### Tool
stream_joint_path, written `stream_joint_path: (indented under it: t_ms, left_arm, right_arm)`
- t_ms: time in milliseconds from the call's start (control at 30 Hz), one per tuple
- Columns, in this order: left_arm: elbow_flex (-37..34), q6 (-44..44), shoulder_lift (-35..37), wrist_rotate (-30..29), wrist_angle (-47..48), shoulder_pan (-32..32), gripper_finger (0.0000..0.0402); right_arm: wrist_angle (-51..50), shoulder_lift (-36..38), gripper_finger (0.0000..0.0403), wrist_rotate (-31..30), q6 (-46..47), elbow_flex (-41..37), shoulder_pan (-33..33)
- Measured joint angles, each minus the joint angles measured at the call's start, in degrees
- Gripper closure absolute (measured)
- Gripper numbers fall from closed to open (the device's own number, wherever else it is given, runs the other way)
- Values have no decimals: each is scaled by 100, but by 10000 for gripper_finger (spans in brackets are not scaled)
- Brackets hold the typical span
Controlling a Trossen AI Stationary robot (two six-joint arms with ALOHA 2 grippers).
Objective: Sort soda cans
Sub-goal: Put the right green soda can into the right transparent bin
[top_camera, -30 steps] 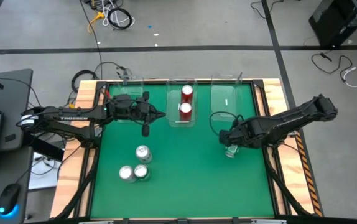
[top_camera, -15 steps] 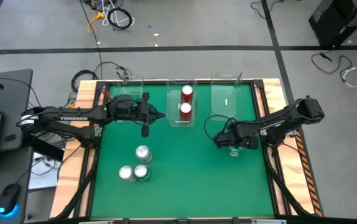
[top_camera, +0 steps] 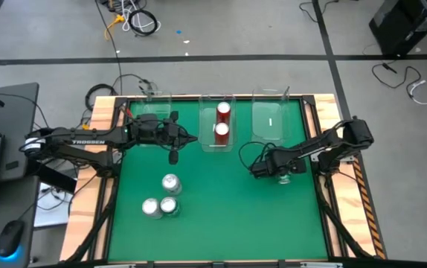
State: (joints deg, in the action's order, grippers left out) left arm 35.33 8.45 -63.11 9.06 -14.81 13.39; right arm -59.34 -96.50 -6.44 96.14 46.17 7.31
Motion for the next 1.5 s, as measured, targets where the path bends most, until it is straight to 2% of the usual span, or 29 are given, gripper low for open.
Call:
stream_joint_path:
  t_ms: [133, 300, 433, 600, 700, 900, 1100, 1233, 1300, 1367, 1500]
  left_arm:
    - [0, -7, 2, 0, 2, -4, 392]
    - [0, -8, 2, 0, -43, -4, 392]
    - [0, -2, 2, -2, -48, -4, 392]
    - [0, 0, 2, -3, -66, -4, 392]
    - [0, 0, 2, -5, -61, -4, 392]
    - [0, 4, 2, -9, -66, -4, 392]
    - [0, 4, 2, -9, -56, -4, 392]
    - [0, 17, 2, -9, -72, -4, 392]
    - [0, 17, 2, -9, -57, -4, 392]
    - [0, 20, 2, -9, -17, -4, 392]
    - [0, 25, 2, -39, 182, -4, 392]
  right_arm:
    - [-26, 9, 95, 70, -34, 29, 0]
    - [-545, 375, 98, 291, -411, 307, 80]
    - [-1465, 600, 98, 714, -1132, 743, 68]
    - [-2946, 679, 98, 929, -2030, 1591, -143]
    - [-2962, 744, 98, 901, -2620, 2134, -377]
    - [-3041, 778, 98, 662, -3700, 3095, -1284]
    - [-3059, 766, 98, 245, -4639, 3777, -2681]
    - [-2813, 756, 98, 5, -5240, 3912, -3697]
    - [-2492, 748, 98, 186, -5580, 3912, -4096]
    - [-2298, 747, 98, 666, -5895, 3912, -4320]
    - [-2540, 747, 98, 1640, -6168, 3915, -4283]
